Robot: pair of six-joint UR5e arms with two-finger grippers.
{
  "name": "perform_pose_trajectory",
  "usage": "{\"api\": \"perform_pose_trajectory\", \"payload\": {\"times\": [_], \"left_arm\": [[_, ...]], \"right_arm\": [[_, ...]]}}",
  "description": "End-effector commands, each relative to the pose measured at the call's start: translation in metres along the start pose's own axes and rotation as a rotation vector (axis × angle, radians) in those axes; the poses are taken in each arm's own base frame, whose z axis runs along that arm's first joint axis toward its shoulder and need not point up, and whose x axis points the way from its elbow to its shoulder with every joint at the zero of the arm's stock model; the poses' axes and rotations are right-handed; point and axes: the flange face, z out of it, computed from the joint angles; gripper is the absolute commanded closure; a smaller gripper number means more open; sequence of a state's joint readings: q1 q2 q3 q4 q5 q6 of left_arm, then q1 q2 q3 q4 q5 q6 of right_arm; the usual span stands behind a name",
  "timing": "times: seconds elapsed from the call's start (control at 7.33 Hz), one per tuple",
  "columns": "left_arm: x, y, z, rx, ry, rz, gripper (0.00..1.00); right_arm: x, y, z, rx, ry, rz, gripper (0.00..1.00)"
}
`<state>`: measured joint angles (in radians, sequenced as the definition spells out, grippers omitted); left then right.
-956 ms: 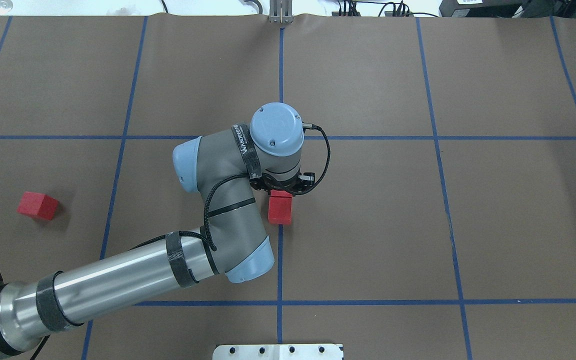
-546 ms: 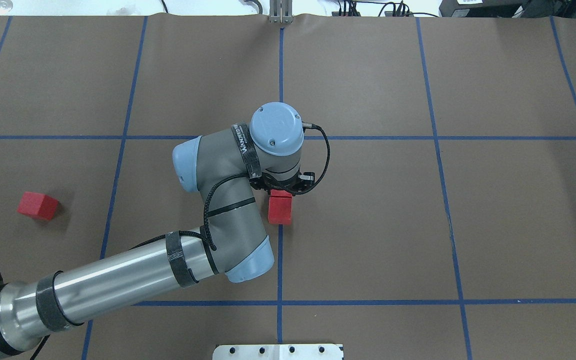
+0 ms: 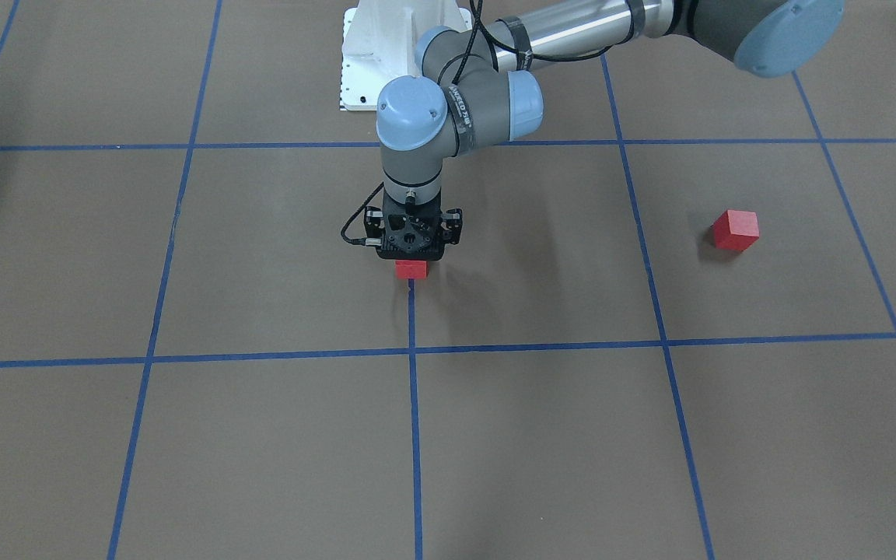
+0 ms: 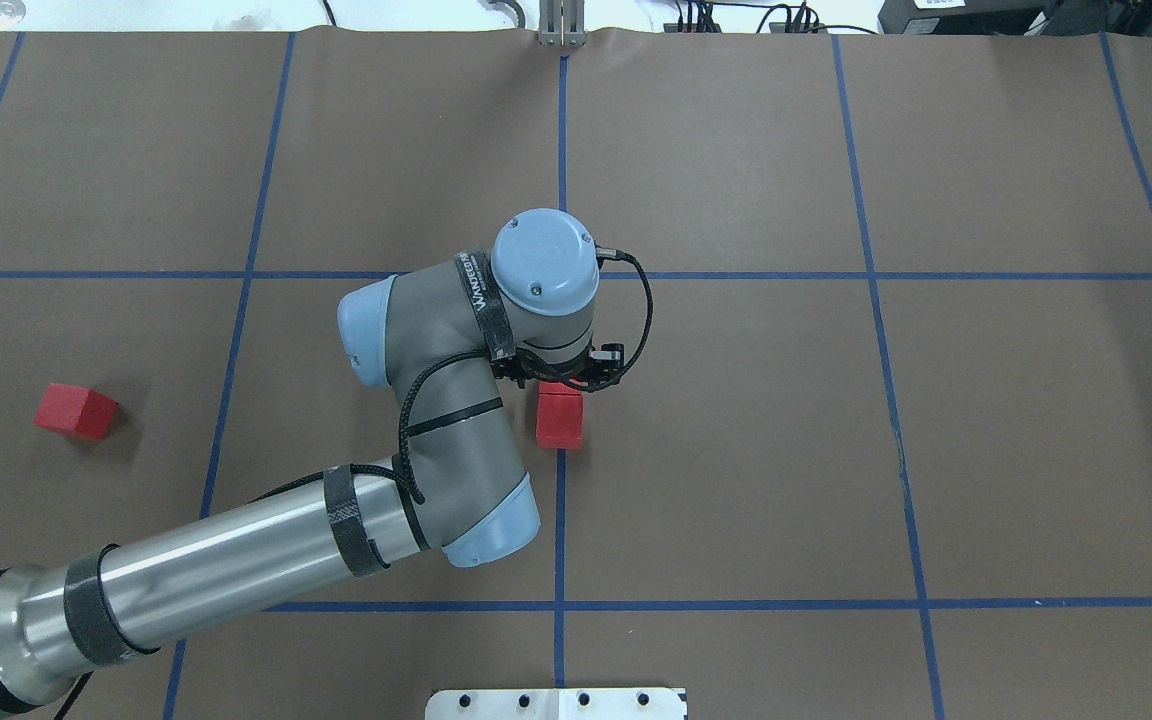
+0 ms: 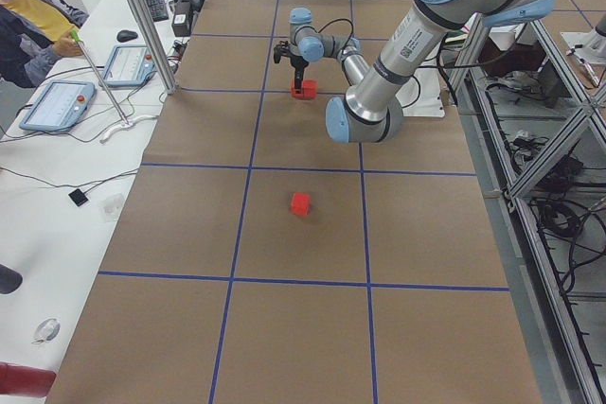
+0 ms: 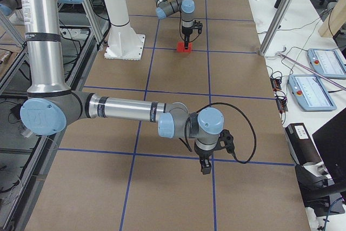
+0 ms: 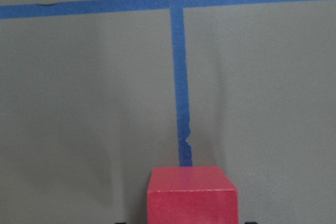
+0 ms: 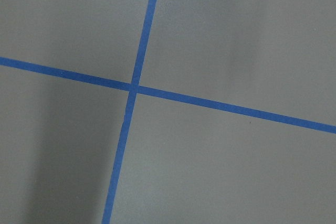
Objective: Form red blocks into L shape at center
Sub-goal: 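Hold the cube in place against the center cube with the left gripper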
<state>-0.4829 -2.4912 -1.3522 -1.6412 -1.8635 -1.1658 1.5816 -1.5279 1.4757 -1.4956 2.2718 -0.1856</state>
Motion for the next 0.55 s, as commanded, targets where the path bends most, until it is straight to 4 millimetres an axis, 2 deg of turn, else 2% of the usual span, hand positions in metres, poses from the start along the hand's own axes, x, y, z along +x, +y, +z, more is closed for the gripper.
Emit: {"api": "perform_pose_trajectory", "payload": {"times": [0.0,0.14,0.27,0.41], "left_arm": [[0.003,0.001,-0.014,0.007,0.022,0.006,0.01],[0.000,-0.005,-0.027,0.019,0.032,0.021,0.00],[-0.022,0.007,-0.037,-0.012,0.024,0.126,0.00],[-0.071,0.016,-0.047,-0.009,0.027,0.175,0.00]], "right_arm": [[0.000,0.000,0.000,0.000,0.000,0.000,0.00],[0.000,0.000,0.000,0.000,0.000,0.000,0.00],[0.000,0.000,0.000,-0.001,0.000,0.001,0.00],[0.001,0.001,0.001,-0.005,-0.001,0.004,0.00]]}}
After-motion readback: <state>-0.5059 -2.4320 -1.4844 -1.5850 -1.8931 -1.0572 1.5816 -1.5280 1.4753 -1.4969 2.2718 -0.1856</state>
